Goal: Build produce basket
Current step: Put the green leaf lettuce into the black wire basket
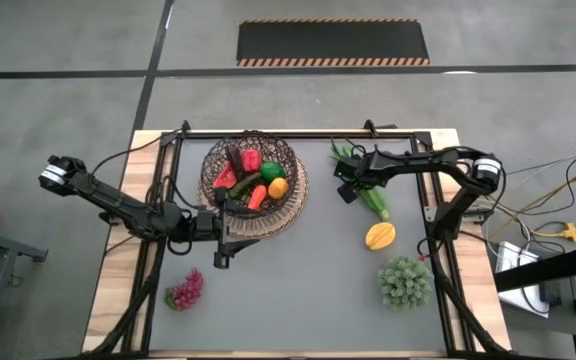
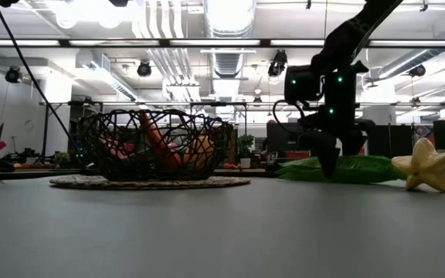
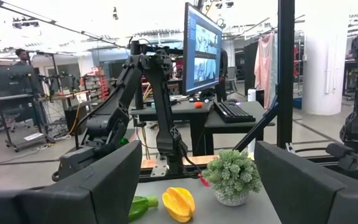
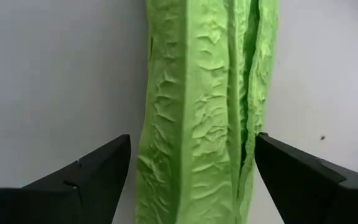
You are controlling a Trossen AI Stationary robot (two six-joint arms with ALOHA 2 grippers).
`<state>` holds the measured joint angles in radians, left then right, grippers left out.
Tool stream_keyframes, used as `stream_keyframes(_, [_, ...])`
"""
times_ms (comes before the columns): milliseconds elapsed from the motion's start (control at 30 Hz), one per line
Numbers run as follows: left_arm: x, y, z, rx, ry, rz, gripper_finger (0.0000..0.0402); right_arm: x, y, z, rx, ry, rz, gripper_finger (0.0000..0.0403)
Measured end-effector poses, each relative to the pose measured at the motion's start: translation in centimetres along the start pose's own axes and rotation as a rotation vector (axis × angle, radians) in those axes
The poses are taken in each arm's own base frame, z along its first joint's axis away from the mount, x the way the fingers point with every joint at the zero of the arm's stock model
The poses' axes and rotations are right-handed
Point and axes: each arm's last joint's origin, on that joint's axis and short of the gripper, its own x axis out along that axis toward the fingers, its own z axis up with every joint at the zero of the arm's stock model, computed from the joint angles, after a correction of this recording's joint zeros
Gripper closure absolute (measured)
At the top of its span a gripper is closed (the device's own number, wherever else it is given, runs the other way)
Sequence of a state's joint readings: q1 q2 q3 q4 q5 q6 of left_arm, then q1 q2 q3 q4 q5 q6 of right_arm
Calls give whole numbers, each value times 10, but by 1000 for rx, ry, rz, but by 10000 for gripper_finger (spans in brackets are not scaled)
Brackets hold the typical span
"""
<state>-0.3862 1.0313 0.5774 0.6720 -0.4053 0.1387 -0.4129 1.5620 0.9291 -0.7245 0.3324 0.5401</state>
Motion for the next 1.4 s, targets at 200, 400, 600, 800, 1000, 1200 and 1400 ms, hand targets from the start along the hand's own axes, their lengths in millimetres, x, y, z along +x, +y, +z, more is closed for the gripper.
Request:
stream_keyframes(200, [0,0,0,0,0,0,109,-1,0,0,13,-2,0,132])
stream_keyframes(400, [0,0,0,0,0,0,109,-1,0,0,16,-3,1,197])
stream_keyframes(600, [0,0,0,0,0,0,109,-1,0,0,19,-3,1,230])
stream_keyframes(800, [0,0,0,-1,0,0,109,-3,-1,0,5,-7,4,247])
stream_keyframes(1000, [0,0,0,-1,0,0,109,-27,-10,1,-2,-92,50,262])
stream_keyframes(1200, [0,0,0,-1,-1,1,109,-77,-26,-2,5,-295,157,273])
stream_keyframes(1400, [0,0,0,-2,-3,1,109,-135,-26,-15,-63,-623,353,283])
